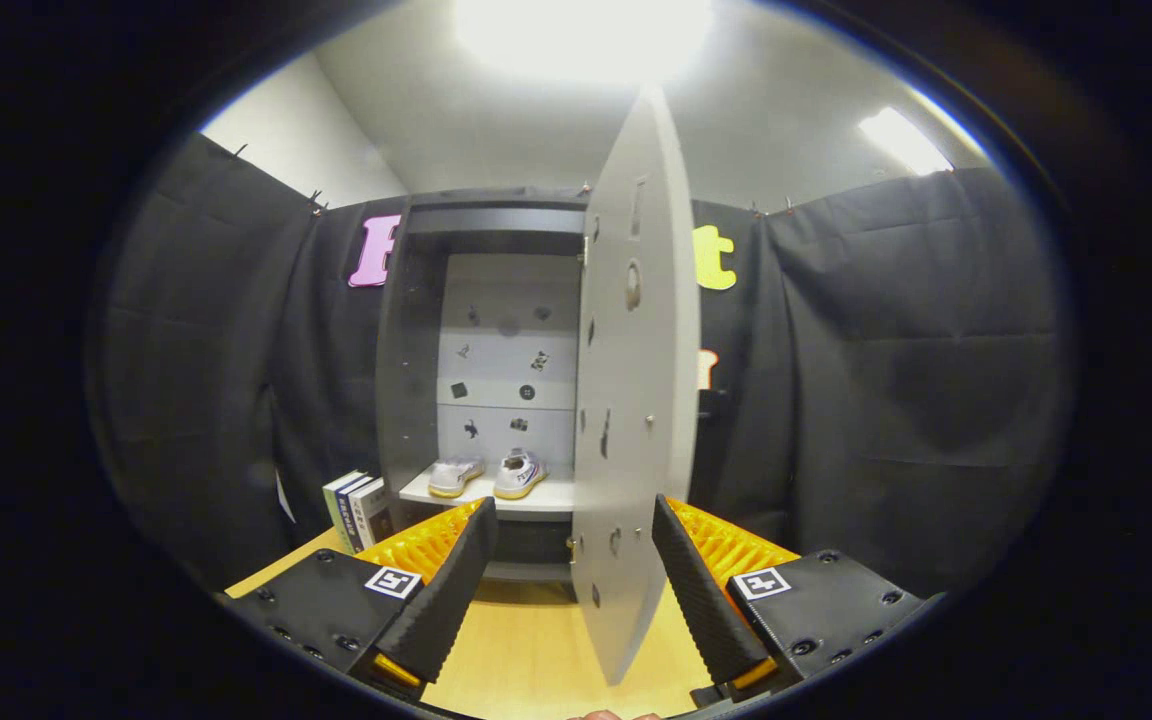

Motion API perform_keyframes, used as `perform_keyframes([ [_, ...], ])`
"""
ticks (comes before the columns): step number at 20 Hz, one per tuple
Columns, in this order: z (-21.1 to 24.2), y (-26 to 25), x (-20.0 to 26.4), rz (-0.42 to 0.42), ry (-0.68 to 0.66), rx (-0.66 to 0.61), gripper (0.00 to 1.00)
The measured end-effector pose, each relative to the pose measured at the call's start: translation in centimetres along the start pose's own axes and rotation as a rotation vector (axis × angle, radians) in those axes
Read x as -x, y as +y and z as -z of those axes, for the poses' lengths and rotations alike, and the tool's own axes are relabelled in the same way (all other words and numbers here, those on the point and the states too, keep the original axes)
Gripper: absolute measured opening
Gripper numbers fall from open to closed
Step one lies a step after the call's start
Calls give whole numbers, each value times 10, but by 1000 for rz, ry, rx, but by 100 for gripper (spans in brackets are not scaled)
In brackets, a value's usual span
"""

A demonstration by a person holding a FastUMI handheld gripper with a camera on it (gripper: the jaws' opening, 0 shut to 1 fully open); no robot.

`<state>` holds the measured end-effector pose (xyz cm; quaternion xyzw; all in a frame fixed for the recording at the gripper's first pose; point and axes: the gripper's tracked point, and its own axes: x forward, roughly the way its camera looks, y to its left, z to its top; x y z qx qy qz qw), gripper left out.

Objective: Open the shoe cabinet door, grab the shoes and put them into the shoe cabinet, then close the shoe cabinet door.

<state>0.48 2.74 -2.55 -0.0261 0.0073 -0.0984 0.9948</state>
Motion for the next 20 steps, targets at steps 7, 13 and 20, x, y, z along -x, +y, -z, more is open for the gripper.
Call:
perform_keyframes([
  [7,-6,-77,-23,10,15,109,97],
  [13,10,-142,-55,-12,3,71,97],
  [20,26,-157,-106,-140,41,-6,97],
])
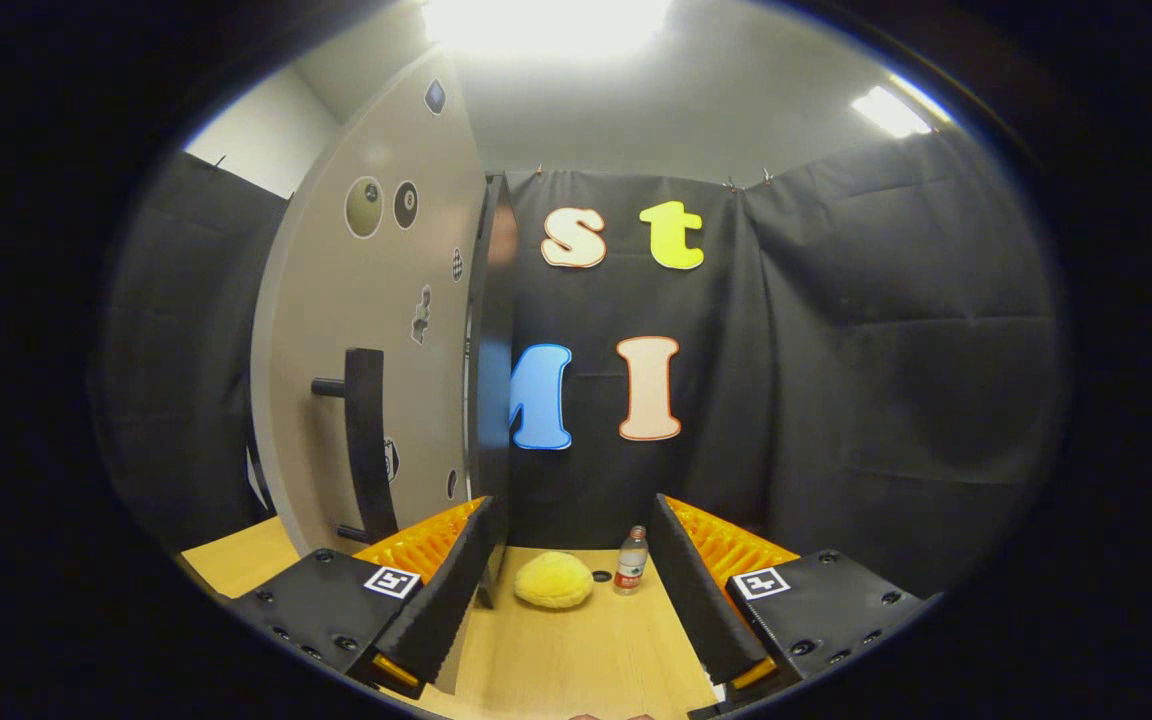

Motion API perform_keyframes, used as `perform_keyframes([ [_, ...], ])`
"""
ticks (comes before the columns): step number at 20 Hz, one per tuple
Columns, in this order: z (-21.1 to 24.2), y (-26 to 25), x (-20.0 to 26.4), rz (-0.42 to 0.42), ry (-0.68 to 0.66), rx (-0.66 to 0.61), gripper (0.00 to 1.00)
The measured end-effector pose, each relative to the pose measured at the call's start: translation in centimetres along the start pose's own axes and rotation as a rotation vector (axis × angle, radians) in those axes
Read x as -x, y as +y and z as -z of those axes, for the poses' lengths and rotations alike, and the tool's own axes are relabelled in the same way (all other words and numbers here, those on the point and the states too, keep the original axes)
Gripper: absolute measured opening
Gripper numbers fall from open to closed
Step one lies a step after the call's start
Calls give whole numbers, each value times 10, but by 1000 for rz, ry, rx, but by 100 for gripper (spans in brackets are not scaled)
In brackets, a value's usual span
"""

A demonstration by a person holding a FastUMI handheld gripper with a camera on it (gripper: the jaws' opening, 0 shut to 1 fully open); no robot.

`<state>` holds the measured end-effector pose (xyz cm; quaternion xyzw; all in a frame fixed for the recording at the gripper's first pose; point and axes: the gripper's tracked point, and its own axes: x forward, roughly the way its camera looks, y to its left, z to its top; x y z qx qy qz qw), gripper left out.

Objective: Open the shoe cabinet door, grab the shoes and put them into the shoe cabinet, then close the shoe cabinet door.

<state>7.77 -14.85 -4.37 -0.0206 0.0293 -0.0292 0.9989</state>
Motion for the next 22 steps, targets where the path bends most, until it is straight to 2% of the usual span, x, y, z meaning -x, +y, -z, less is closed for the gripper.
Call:
perform_keyframes([
  [7,8,41,-24,-181,66,-51,97],
  [12,-1,48,-19,-147,54,9,93],
  [17,-4,78,-9,-80,61,-23,93],
  [22,1,145,0,-59,83,-62,93],
])
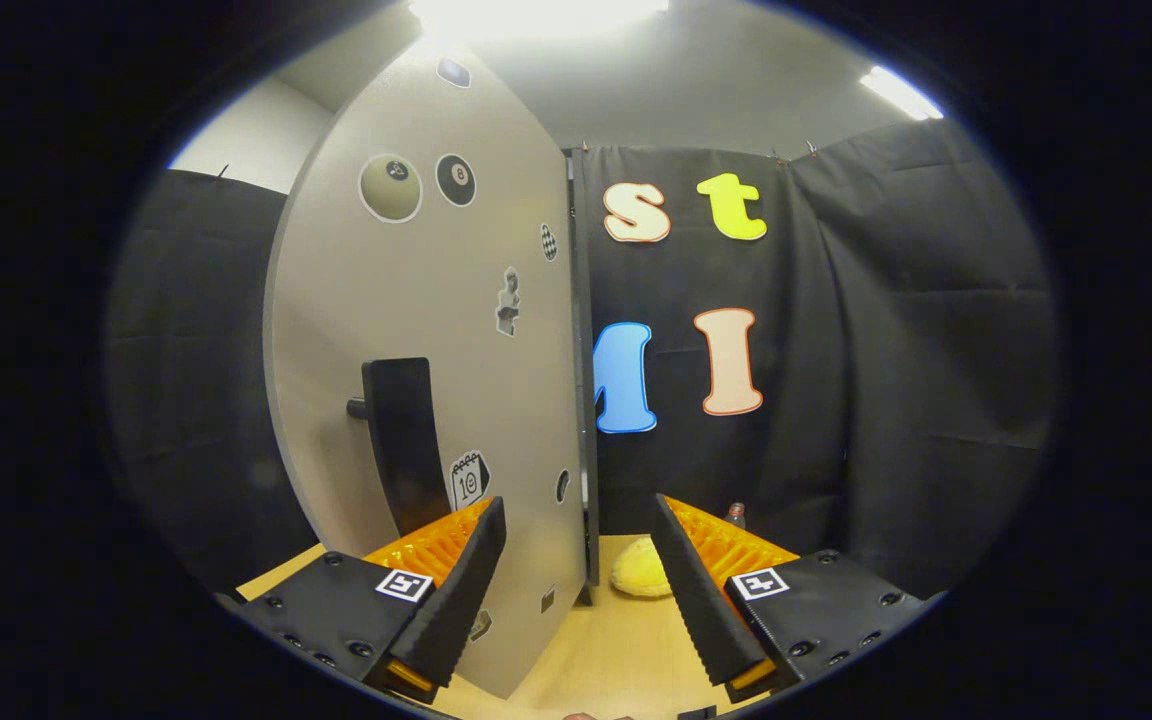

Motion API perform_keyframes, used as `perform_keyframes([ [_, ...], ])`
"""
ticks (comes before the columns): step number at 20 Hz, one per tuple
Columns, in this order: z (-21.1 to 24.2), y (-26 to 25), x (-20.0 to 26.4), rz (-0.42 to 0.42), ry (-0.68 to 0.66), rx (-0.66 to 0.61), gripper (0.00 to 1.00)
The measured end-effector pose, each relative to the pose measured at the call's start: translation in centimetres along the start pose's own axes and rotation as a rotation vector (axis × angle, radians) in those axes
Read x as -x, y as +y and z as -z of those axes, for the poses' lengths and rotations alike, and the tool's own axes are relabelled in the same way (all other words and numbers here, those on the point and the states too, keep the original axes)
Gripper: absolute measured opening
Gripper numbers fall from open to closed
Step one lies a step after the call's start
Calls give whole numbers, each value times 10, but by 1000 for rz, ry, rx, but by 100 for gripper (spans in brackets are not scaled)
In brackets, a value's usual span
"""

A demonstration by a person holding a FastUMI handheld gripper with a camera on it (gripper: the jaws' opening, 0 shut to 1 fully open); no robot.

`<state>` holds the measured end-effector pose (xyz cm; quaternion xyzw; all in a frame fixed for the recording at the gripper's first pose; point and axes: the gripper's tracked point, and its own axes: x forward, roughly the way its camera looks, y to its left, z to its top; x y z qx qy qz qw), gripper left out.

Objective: Open the shoe cabinet door, grab the shoes and put them into the shoe cabinet, then close the shoe cabinet door.

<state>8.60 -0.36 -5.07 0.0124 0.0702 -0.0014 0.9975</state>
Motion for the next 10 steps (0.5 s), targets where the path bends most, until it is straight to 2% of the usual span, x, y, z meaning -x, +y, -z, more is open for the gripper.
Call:
perform_keyframes([
  [3,-1,36,-4,18,-4,10,93],
  [10,-18,102,-30,-21,-56,105,93],
])
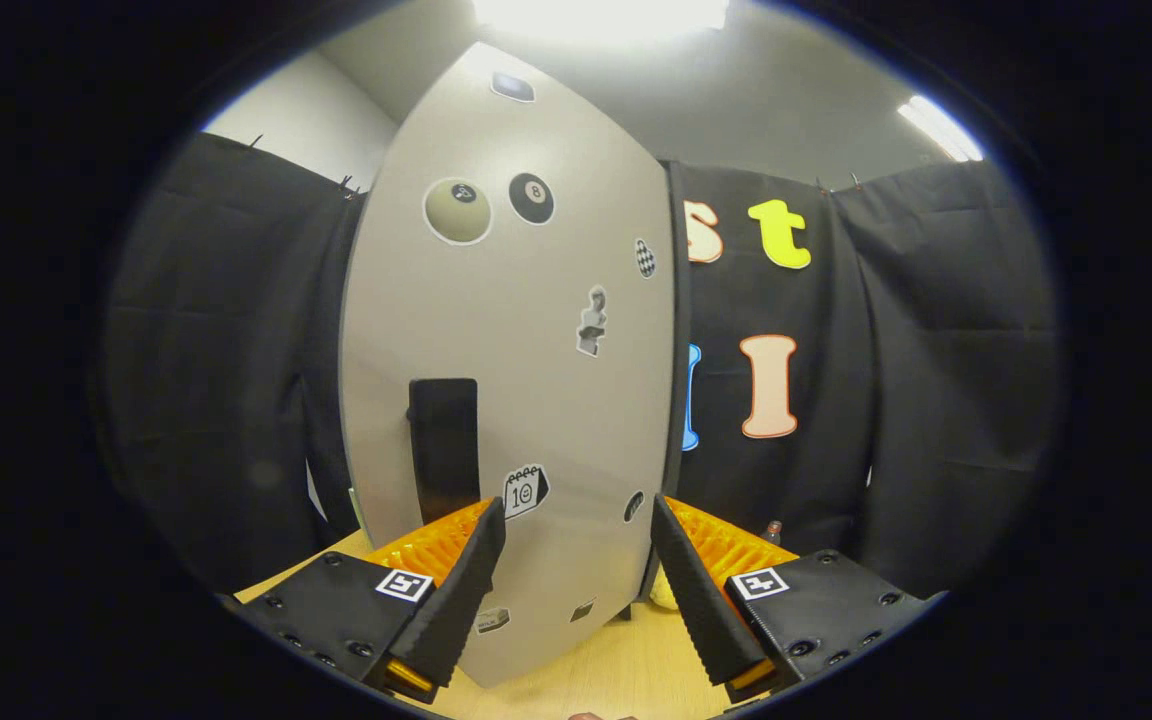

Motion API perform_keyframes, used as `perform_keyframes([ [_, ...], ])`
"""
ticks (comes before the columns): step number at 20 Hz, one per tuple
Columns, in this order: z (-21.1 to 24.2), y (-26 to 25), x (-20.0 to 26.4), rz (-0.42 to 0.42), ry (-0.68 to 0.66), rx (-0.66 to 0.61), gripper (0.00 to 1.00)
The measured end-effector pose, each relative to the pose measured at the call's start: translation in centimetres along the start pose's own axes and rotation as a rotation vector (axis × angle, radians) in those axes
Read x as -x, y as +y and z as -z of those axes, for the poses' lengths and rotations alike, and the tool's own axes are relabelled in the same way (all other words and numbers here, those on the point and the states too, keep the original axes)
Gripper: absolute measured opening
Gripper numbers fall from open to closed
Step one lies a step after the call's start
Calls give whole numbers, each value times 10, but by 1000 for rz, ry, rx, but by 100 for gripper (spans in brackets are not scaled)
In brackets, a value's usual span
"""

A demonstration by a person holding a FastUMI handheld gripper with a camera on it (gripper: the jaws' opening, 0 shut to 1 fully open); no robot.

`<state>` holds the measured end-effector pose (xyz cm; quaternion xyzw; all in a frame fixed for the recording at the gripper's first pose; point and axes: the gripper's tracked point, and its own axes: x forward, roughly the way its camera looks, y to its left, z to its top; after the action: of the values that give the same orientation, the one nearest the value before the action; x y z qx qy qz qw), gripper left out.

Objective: Open the shoe cabinet door, grab the shoes and put them into the shoe cabinet, then close the shoe cabinet door.

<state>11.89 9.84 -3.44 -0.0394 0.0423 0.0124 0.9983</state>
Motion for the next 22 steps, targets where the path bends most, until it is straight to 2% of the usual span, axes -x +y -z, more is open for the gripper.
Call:
perform_keyframes([
  [4,-17,32,-48,-34,-45,24,94],
  [10,-41,49,-112,-60,-89,27,94],
  [11,-41,48,-113,-59,-82,12,92],
  [14,-34,41,-105,-57,-57,-40,95],
  [20,-15,20,-57,-103,-42,-80,97],
  [22,-8,7,-48,-89,-45,-72,97],
])
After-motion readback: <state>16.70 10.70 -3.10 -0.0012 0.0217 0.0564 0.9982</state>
